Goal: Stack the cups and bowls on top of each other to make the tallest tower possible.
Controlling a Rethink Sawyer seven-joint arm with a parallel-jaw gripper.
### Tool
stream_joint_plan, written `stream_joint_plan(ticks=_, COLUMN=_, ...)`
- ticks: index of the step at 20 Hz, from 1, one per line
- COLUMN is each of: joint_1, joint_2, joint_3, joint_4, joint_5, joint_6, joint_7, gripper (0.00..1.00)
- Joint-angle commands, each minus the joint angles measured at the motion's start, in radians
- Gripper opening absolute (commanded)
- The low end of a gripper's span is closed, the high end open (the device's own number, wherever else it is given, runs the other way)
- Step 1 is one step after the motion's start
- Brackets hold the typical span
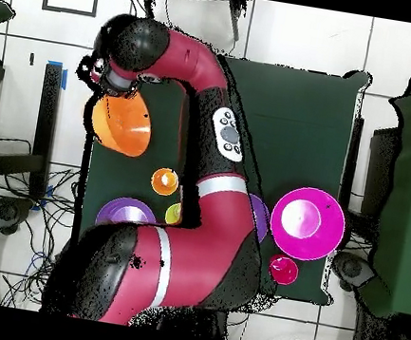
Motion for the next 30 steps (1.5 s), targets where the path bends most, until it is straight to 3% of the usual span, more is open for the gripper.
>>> stream_joint_plan(ticks=1, joint_1=-0.057, joint_2=-0.122, joint_3=0.079, joint_4=0.434, joint_5=0.185, joint_6=-0.210, joint_7=0.236, gripper=0.00)
stream_joint_plan(ticks=6, joint_1=-0.036, joint_2=-0.191, joint_3=0.049, joint_4=0.516, joint_5=0.230, joint_6=-0.279, joint_7=0.245, gripper=0.00)
stream_joint_plan(ticks=10, joint_1=-0.012, joint_2=-0.221, joint_3=0.013, joint_4=0.542, joint_5=0.222, joint_6=-0.290, joint_7=0.252, gripper=0.00)
stream_joint_plan(ticks=15, joint_1=-0.021, joint_2=-0.164, joint_3=0.026, joint_4=0.524, joint_5=0.212, joint_6=-0.310, joint_7=0.193, gripper=0.00)
stream_joint_plan(ticks=19, joint_1=-0.020, joint_2=-0.090, joint_3=0.012, joint_4=0.426, joint_5=0.180, joint_6=-0.249, joint_7=0.147, gripper=0.00)
stream_joint_plan(ticks=25, joint_1=-0.020, joint_2=0.047, joint_3=0.019, joint_4=0.189, joint_5=0.157, joint_6=-0.049, joint_7=0.098, gripper=0.00)
stream_joint_plan(ticks=30, joint_1=0.014, joint_2=0.131, joint_3=0.008, joint_4=-0.012, joint_5=0.145, joint_6=0.102, joint_7=0.155, gripper=0.00)
